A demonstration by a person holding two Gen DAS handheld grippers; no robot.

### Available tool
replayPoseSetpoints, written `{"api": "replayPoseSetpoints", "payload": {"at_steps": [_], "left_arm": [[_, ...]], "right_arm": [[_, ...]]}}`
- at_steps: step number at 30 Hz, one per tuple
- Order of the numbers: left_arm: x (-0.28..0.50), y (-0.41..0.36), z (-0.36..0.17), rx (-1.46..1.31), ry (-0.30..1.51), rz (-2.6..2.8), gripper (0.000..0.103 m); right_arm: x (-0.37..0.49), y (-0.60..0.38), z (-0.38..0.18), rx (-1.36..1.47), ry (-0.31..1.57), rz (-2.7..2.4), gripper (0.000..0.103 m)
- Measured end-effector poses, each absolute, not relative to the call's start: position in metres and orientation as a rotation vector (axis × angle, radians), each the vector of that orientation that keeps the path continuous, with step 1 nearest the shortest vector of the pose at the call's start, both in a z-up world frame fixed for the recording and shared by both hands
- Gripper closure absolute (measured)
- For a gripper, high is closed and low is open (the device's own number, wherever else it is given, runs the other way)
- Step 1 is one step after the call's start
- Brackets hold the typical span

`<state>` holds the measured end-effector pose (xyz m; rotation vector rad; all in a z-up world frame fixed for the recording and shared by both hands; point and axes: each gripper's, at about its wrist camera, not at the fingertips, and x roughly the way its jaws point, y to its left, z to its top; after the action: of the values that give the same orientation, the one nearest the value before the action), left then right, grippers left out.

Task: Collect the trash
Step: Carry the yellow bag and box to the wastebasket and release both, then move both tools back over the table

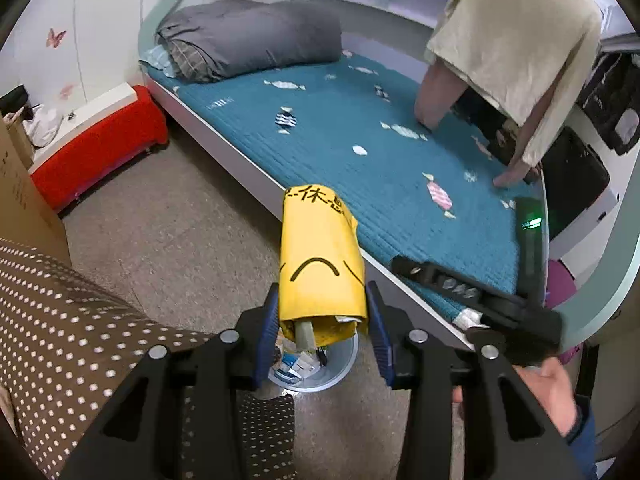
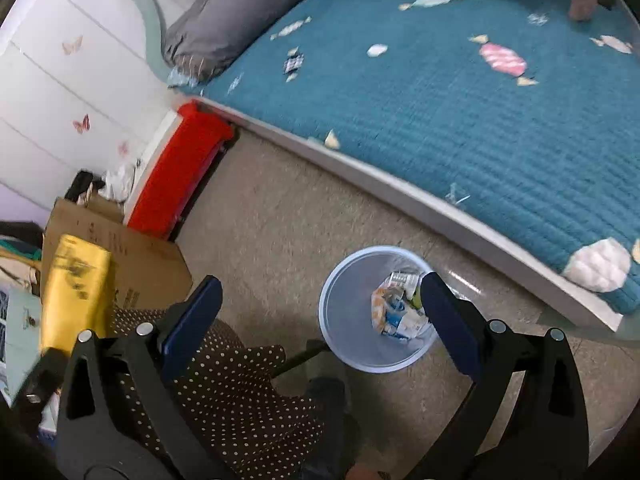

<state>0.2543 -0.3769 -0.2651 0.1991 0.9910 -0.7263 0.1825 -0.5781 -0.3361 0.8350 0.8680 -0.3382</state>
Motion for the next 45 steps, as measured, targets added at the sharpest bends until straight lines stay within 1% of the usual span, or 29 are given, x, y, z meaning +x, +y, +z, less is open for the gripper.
{"api": "replayPoseSetpoints", "payload": {"at_steps": [2, 3, 4, 5, 12, 18, 22, 26, 35, 45], "left_arm": [[0.256, -0.385, -0.27, 0.209, 1.008, -0.738, 0.057], [0.257, -0.389, -0.273, 0.21, 1.012, -0.742, 0.048], [0.258, -0.391, -0.275, 0.211, 1.016, -0.74, 0.03], [0.261, -0.393, -0.276, 0.206, 1.018, -0.723, 0.016], [0.262, -0.379, -0.269, 0.157, 1.0, -0.678, 0.014], [0.245, -0.352, -0.241, 0.147, 0.923, -0.649, 0.014], [0.23, -0.331, -0.221, 0.126, 0.875, -0.637, 0.014], [0.213, -0.304, -0.198, 0.113, 0.814, -0.615, 0.012], [0.186, -0.237, -0.158, 0.069, 0.725, -0.559, 0.011], [0.171, -0.14, -0.149, 0.004, 0.697, -0.475, 0.01]], "right_arm": [[0.173, -0.583, -0.325, 0.83, 0.837, -0.354, 0.006], [0.17, -0.585, -0.32, 0.827, 0.826, -0.357, 0.006], [0.167, -0.586, -0.317, 0.826, 0.82, -0.356, 0.006], [0.166, -0.586, -0.313, 0.824, 0.814, -0.353, 0.006], [0.159, -0.574, -0.295, 0.798, 0.795, -0.334, 0.006], [0.155, -0.55, -0.278, 0.765, 0.787, -0.321, 0.006], [0.152, -0.527, -0.256, 0.725, 0.771, -0.3, 0.006], [0.149, -0.502, -0.229, 0.677, 0.741, -0.27, 0.006], [0.151, -0.433, -0.172, 0.563, 0.684, -0.169, 0.006], [0.168, -0.358, -0.153, 0.462, 0.706, -0.058, 0.006]]}}
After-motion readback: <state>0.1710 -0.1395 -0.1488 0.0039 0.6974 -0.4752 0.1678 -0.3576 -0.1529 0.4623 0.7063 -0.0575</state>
